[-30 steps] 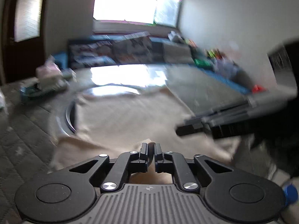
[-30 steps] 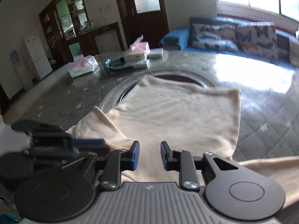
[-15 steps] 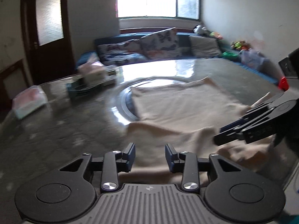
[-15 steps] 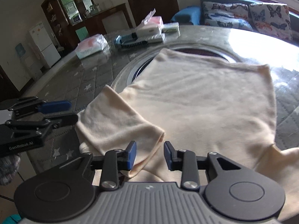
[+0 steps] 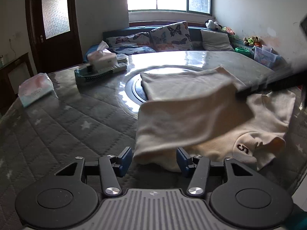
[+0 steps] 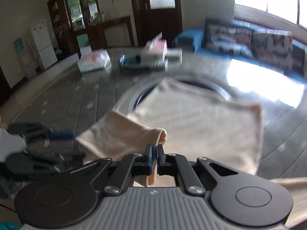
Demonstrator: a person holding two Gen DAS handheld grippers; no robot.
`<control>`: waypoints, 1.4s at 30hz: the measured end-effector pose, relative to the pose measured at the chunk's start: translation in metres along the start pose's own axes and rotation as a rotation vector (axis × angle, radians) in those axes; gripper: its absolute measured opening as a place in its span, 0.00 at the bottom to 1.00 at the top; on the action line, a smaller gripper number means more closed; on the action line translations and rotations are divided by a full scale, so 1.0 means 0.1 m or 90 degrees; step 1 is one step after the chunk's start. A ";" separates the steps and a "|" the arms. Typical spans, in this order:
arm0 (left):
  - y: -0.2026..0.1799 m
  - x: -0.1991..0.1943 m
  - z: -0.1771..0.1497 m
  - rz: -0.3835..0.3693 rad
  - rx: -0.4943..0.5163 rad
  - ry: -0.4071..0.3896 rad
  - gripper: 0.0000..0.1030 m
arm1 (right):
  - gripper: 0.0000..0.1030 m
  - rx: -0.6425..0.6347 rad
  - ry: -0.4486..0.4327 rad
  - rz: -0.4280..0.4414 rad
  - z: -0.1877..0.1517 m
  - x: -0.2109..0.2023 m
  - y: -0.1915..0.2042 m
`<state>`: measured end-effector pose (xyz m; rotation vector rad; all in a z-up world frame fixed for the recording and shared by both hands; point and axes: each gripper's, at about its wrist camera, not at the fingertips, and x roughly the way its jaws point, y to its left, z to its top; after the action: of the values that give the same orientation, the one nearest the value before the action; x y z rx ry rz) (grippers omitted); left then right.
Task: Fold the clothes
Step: 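Lift the sleeve with the left gripper and fold it across the shirt body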
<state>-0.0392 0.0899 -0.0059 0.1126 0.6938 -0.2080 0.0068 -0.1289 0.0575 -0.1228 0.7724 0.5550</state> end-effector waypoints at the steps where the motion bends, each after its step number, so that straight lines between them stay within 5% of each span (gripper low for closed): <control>1: -0.02 0.03 -0.01 -0.002 0.001 0.001 0.54 | 0.03 -0.009 -0.012 -0.007 0.05 -0.07 0.00; 9: -0.12 0.11 -0.04 0.022 0.034 -0.005 0.53 | 0.03 -0.056 -0.086 -0.070 0.35 -0.49 -0.04; 15: -0.08 0.07 -0.06 0.018 0.041 -0.013 0.26 | 0.03 -0.032 -0.067 -0.105 0.27 -0.49 -0.20; 24: 0.02 -0.09 -0.05 -0.046 0.056 0.005 0.28 | 0.04 0.025 0.044 -0.128 -0.23 -0.05 -0.46; 31: 0.11 -0.23 0.20 -0.053 0.069 -0.013 0.29 | 0.09 0.029 0.028 -0.121 -0.32 0.00 -0.50; 42: -0.14 0.50 0.55 -0.084 0.006 0.013 0.28 | 0.09 0.043 0.052 -0.081 -0.48 0.27 -0.52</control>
<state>0.0294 0.0587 0.0028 0.0788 0.7213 -0.3371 0.0196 -0.1763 -0.0003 -0.1319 0.8557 0.4053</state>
